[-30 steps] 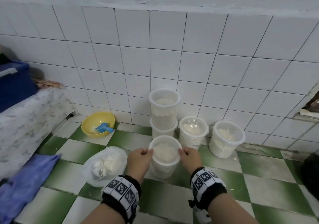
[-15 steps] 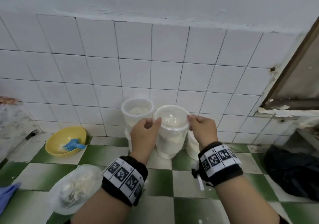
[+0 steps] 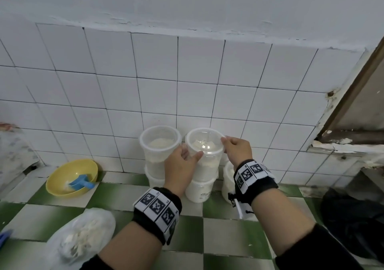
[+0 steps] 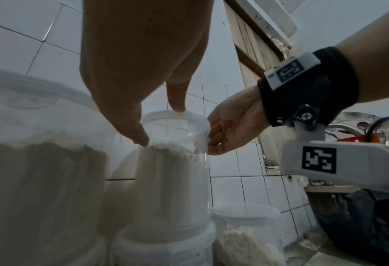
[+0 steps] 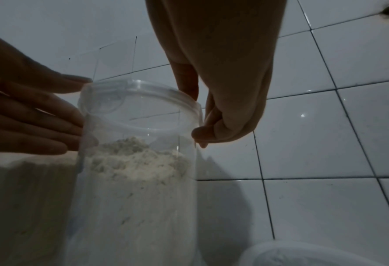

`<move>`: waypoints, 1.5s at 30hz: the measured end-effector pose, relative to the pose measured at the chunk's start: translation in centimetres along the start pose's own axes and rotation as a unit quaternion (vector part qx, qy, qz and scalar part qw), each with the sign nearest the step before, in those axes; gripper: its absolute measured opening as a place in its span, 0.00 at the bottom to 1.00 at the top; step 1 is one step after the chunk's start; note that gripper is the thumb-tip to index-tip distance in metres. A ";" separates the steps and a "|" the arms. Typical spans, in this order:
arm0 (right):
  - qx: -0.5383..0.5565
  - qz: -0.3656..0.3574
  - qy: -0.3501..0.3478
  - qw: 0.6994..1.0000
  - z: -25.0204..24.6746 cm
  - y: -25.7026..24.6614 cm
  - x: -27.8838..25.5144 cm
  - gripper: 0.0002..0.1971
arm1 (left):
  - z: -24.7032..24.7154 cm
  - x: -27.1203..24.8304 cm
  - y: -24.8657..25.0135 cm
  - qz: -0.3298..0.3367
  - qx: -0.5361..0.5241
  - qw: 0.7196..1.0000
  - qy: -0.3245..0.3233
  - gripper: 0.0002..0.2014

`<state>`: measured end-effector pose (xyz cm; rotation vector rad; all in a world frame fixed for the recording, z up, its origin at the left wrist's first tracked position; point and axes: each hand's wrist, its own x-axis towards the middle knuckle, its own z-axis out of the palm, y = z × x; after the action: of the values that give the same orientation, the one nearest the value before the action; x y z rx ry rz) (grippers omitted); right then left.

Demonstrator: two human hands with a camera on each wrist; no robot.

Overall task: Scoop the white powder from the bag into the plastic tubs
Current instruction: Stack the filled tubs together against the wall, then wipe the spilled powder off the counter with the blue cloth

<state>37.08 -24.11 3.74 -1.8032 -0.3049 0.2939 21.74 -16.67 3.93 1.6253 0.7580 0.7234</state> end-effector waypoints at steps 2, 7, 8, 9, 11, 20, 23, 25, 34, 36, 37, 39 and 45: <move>-0.001 -0.003 -0.002 1.000 0.1 0.0 -0.1 0.07 | -0.1 0.0 0.1 -0.007 -0.004 1.000 0.002 0.14; 0.019 0.011 -0.005 1.000 0.4 0.7 -1.1 0.14 | -1.1 -0.7 -0.8 -0.039 0.015 0.999 -0.007 0.28; 0.027 0.014 -0.005 1.000 0.4 0.9 -1.3 0.15 | -1.4 -1.0 -1.1 -0.047 0.016 0.999 -0.012 0.29; 0.038 0.019 -0.003 0.999 0.4 0.9 -1.7 0.17 | -1.8 -1.3 -1.3 -0.054 0.015 0.998 -0.017 0.29; 0.066 0.030 0.008 0.997 0.3 1.0 -2.5 0.17 | -2.7 -2.1 -1.9 -0.061 0.021 0.998 -0.027 0.24; 0.104 0.134 -0.025 0.985 5.0 6.9 -10.5 0.06 | -11.0 -5.5 -8.5 -0.162 0.061 0.984 0.047 0.06; 0.039 0.192 -0.148 0.969 9.7 8.7 -13.6 0.08 | -14.7 -6.9 -11.1 -0.206 0.085 0.965 0.135 0.06; 0.000 0.211 -0.231 0.950 12.6 9.4 -15.3 0.10 | -17.3 -7.8 -12.7 -0.229 0.105 0.947 0.201 0.06; -0.212 0.140 -0.389 0.885 22.1 10.0 -17.3 0.15 | -24.7 -11.0 -19.3 -0.343 0.020 0.885 0.315 0.31; -0.246 0.102 -0.418 0.869 23.6 10.0 -16.9 0.22 | -25.0 -11.4 -19.7 -0.352 -0.035 0.886 0.300 0.35; -0.247 0.092 -0.436 0.860 24.2 10.0 -16.8 0.23 | -25.0 -11.4 -19.7 -0.356 -0.054 0.883 0.300 0.35; -0.250 0.081 -0.469 0.843 25.3 10.2 -16.7 0.25 | -25.0 -11.4 -19.9 -0.354 -0.086 0.879 0.308 0.34; -0.262 0.024 -0.525 0.809 27.9 11.3 -19.6 0.21 | -27.1 -14.7 -20.1 -0.343 -0.076 0.865 0.358 0.20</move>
<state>9.49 -8.74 -13.30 -2.0111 -1.2128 1.3660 -10.58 -9.52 -12.27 0.7978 1.6592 0.8189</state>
